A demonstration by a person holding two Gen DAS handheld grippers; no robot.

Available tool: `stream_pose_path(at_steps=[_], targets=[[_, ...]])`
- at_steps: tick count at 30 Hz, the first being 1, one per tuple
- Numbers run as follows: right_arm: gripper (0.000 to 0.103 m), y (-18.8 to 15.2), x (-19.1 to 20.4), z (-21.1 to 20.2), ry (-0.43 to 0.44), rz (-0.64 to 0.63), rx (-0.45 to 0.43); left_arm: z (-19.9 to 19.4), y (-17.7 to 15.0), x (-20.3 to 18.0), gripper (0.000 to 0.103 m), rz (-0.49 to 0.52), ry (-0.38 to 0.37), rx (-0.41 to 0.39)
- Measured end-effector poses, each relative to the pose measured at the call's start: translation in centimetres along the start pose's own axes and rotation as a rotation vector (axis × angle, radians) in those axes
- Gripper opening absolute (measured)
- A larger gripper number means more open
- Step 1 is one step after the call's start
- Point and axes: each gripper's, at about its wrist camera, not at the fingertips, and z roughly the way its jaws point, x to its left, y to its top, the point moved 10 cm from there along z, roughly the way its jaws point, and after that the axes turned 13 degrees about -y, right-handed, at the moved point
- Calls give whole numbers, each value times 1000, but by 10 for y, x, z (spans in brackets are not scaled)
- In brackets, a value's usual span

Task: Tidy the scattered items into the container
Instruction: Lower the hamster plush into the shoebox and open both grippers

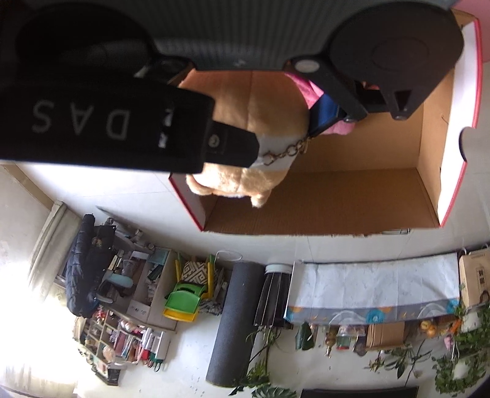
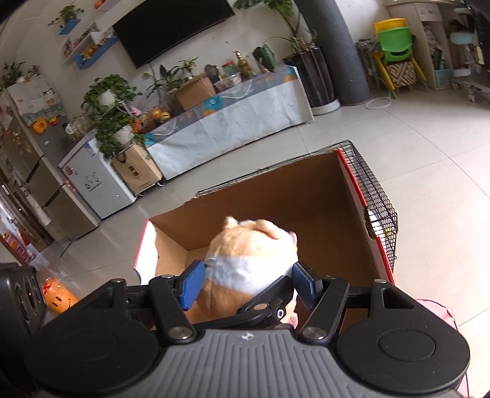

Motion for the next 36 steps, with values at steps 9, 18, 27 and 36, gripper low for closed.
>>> stream_pose_path(at_steps=[9, 18, 27, 36], targets=[[65, -2, -7, 18, -44, 55, 29, 15, -9, 17, 95, -47, 32, 43], [66, 9, -2, 4, -52, 40, 1, -5, 1, 27, 100, -78, 78, 32], [73, 6, 12, -10, -41, 0, 5, -31, 4, 43, 103, -98, 148, 54], [74, 0, 19, -16, -55, -38, -4, -46, 0, 45, 103, -105, 172, 73]])
